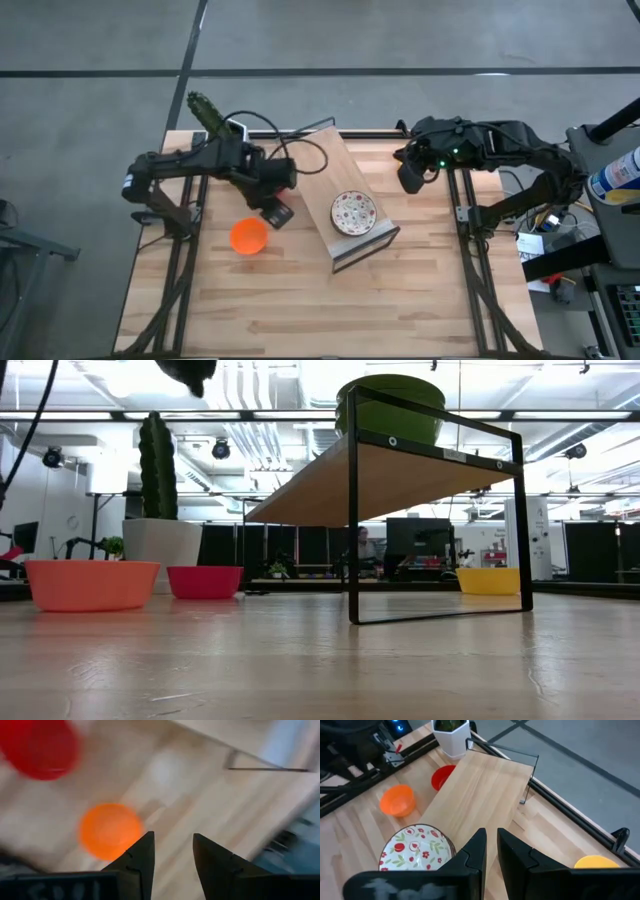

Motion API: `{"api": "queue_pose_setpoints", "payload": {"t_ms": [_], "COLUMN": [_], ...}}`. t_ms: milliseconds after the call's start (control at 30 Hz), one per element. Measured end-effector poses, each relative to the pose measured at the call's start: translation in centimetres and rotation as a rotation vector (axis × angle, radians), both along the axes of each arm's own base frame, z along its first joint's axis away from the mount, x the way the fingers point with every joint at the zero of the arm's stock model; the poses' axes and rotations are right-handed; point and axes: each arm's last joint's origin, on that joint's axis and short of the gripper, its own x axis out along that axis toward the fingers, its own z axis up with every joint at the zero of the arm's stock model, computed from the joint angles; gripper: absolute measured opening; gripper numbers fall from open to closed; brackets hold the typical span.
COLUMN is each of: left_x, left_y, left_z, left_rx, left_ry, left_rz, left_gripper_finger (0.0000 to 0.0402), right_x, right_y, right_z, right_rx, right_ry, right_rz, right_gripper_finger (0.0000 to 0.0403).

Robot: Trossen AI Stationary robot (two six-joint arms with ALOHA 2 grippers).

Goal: Pick & Place Mini bowls
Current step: Put the orange bin on the shelf

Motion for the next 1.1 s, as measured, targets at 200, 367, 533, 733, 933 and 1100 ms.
{"api": "queue_pose_setpoints", "payload": {"t_ms": [200,367,533,733,933,1100], "left_x": [-2.1,-4.5,-6.7,-8.6,-9.0,-9.5], "left_y": [-0.8,-0.9,-0.7,-0.4,-0.4,-0.4], "left_z": [-1.0,-4.1,-8.5,-13.6,-17.1,-18.5], "left_rx": [0.134,0.145,0.141,0.096,0.062,0.063], "left_ry": [0.031,0.139,0.204,0.246,0.222,0.260], "left_rz": [0.052,0.071,0.084,0.100,0.096,0.099], "left_gripper_finger": [0.0126,0.0126,0.0126,0.0126,0.0126,0.0126], "right_x": [-0.6,-0.6,-0.6,-0.6,-0.4,-0.4], "right_y": [-0.1,-0.1,-0.2,-0.2,-0.2,-0.2], "right_z": [0.4,0.4,0.4,0.4,0.5,0.6], "right_rx": [-0.035,-0.037,-0.020,0.007,0.008,0.008], "right_ry": [-0.012,-0.016,-0.032,-0.054,-0.075,-0.080], "right_rz": [0.000,-0.011,-0.049,-0.093,-0.096,-0.096], "right_gripper_finger": [0.0043,0.0043,0.0043,0.0043,0.0043,0.0043]}}
